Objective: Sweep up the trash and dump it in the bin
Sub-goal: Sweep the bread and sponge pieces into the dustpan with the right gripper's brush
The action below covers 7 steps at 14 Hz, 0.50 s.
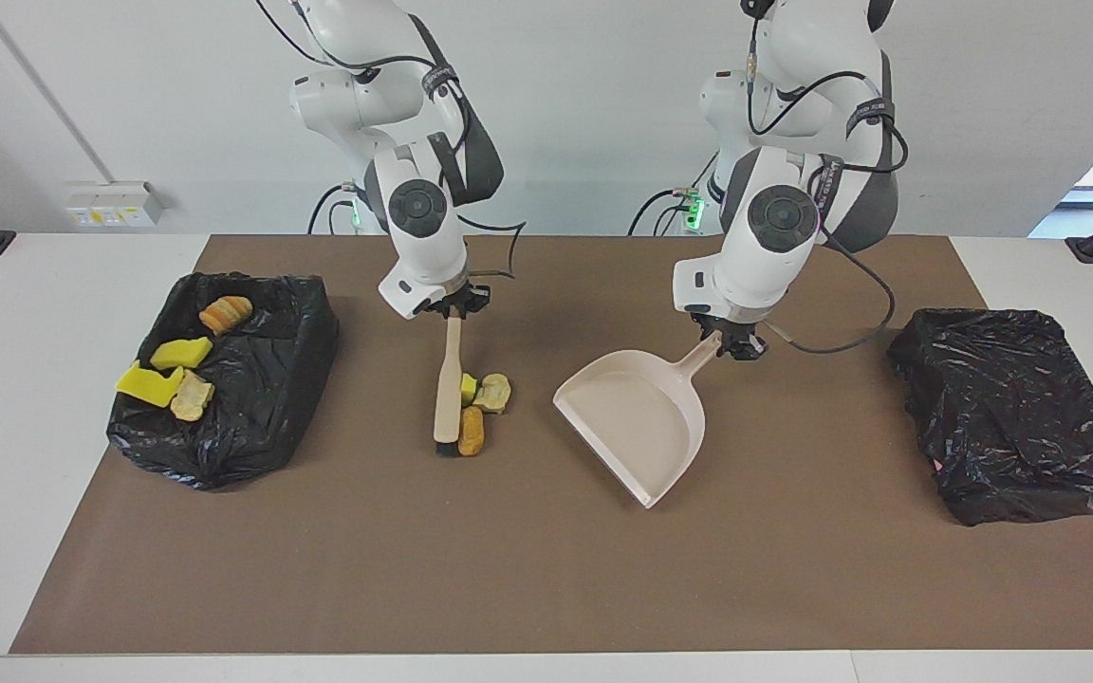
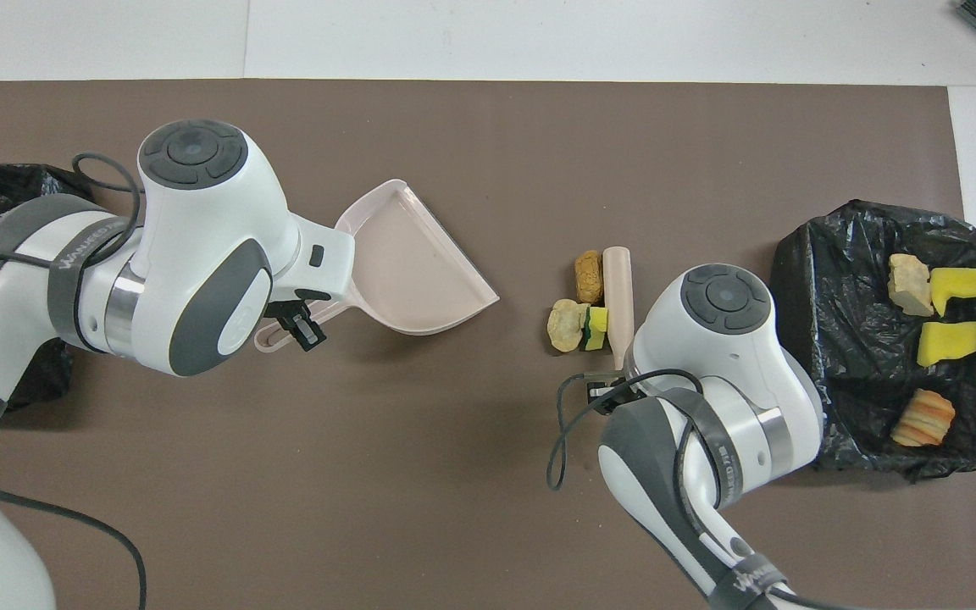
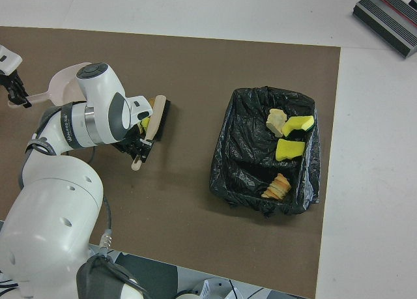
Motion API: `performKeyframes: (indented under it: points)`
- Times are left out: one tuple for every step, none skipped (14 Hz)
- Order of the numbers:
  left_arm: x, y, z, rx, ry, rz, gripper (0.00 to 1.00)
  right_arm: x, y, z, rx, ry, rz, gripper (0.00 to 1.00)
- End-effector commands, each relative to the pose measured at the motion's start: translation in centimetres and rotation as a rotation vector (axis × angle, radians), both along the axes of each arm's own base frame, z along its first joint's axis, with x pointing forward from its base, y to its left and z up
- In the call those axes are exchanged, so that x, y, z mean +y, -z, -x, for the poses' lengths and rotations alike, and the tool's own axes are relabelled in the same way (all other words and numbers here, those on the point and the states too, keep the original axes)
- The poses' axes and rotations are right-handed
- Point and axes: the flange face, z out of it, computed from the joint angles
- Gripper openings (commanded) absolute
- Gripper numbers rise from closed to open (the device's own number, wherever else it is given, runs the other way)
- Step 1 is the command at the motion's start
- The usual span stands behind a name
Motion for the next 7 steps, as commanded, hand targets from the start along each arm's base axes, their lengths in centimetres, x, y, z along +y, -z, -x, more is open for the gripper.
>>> performKeyframes:
  points:
    - [-0.8, 0.5, 2.6, -0.012, 0.094, -0.021, 0.0, 0.6, -0.7, 0.7, -0.009, -0.001, -0.015, 0.0]
    - [-1.9, 0.9, 3.1, -0.021, 0.124, -0.023, 0.0, 0.5, -0.6, 0.9, -0.003, -0.069, -0.032, 0.0]
    - [-2.9, 1.7, 3.5, -0.024, 0.149, -0.034, 0.0, 0.4, -0.3, 1.3, 0.004, -0.135, -0.048, 0.0]
    - [-3.5, 2.4, 3.8, -0.033, 0.173, -0.047, 0.0, 0.3, -0.5, 1.4, 0.002, -0.172, -0.058, 0.0]
    - [-3.9, 3.0, 4.2, -0.054, 0.219, -0.073, 0.0, 0.3, -0.4, 1.5, 0.002, -0.191, -0.063, 0.0]
    - [-4.4, 3.2, 4.5, -0.061, 0.242, -0.082, 0.0, 0.2, -0.4, 1.5, 0.002, -0.2, -0.066, 0.0]
    - [-4.9, 3.7, 5.2, -0.051, 0.261, -0.089, 0.0, 0.2, -0.4, 1.5, 0.002, -0.242, -0.078, 0.0]
